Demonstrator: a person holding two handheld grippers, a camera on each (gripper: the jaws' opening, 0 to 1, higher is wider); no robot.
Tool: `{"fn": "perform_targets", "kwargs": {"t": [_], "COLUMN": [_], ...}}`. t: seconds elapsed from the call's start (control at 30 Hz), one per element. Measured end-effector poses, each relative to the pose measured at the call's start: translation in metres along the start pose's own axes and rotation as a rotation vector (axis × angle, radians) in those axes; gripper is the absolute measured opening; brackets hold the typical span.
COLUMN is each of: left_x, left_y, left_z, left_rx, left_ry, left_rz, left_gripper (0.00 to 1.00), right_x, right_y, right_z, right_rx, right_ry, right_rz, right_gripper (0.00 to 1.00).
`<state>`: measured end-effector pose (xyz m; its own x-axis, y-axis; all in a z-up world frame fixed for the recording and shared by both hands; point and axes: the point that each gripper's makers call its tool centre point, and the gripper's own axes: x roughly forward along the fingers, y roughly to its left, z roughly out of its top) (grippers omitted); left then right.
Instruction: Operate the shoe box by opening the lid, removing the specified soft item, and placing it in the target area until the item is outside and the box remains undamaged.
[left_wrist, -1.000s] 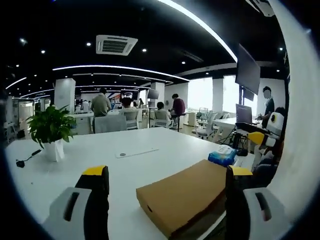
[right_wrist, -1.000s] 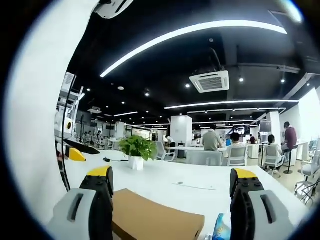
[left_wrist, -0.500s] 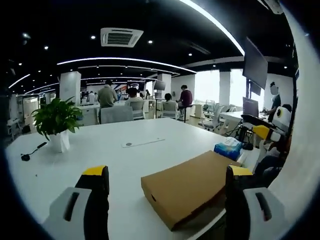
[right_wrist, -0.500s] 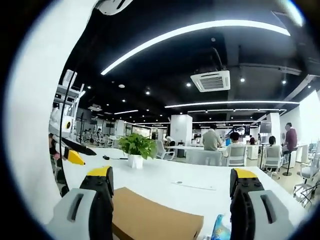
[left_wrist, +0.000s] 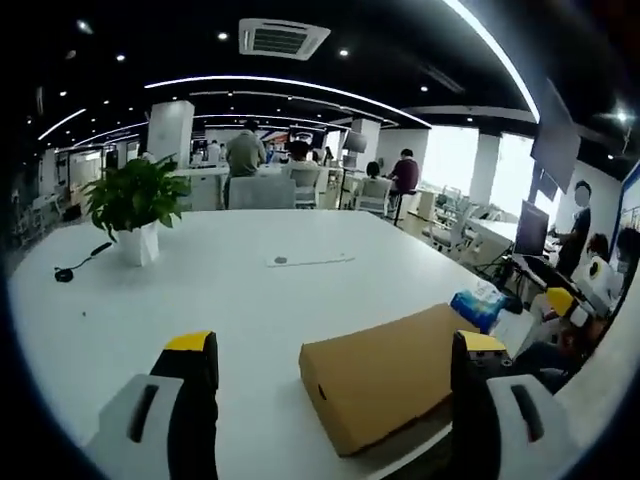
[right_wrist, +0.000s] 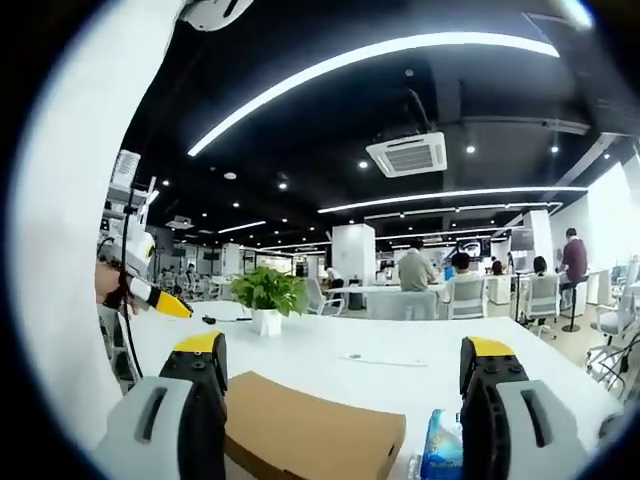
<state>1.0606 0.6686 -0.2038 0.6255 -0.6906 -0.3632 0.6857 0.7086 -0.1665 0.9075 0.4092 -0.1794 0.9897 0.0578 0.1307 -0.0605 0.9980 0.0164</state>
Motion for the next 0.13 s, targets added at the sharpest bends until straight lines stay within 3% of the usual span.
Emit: {"fn": "perform_targets", "kwargs": {"t": [0.13], "left_x": [0.0035], "left_y": [-0.0019], "left_z": [0.0042], "left_rx": [-0.035], "left_ry": [0.001], "left_rz": [0.000], "left_gripper": [1.00], "right_x": [-0.0053], "right_y": [0.0010], "right_z": [-0.0034], "right_rx": [0.018], "right_ry": [0.028], "right_rz": [-0.001], "right_gripper": [0.97]}}
